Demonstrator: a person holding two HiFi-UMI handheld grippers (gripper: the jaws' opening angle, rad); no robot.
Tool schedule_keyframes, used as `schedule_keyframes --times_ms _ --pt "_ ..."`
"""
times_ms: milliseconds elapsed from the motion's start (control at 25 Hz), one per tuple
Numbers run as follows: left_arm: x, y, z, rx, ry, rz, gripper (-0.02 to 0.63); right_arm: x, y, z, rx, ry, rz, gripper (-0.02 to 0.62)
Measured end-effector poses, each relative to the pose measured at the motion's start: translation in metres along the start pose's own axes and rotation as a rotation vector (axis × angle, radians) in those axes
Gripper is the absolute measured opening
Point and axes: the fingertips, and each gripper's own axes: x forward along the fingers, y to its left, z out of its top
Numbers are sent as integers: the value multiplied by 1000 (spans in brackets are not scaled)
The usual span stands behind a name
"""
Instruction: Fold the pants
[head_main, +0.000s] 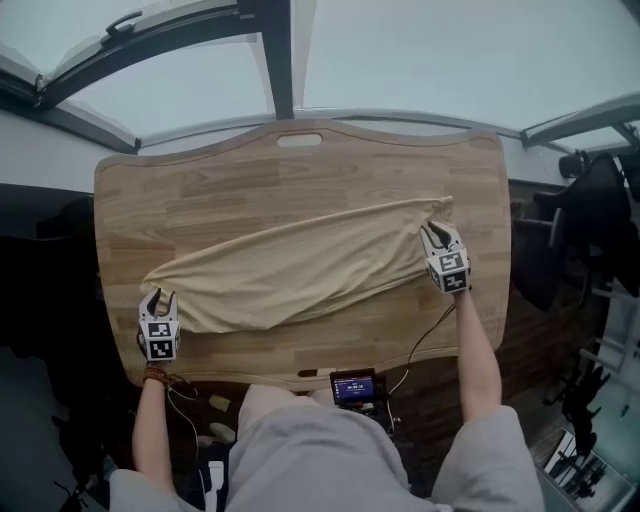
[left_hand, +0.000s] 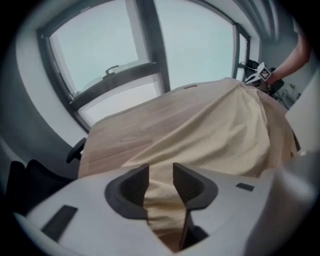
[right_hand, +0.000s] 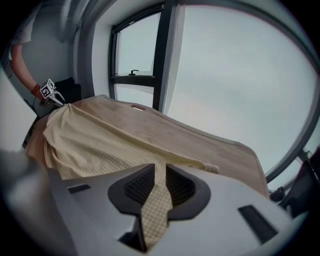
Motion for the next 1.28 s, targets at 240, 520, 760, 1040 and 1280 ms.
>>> schedule_keyframes --times_ms 240,520,760,1040,1280 --pt "8 -66 -61 -38 135 -53 111 -20 -12 -89 57 172 -79 57" --pt "7 -42 -75 -31 169 -9 114 -53 -49 -134 151 248 -105 41" --pt "-16 -79 -20 -30 35 46 115 -53 -18 -122 104 152 -65 39" --pt "-2 -143 -52 -58 160 -29 114 -73 -30 -175 196 242 -95 35" --pt "-15 -152 -45 -160 82 11 112 -112 -45 -193 302 143 -11 37"
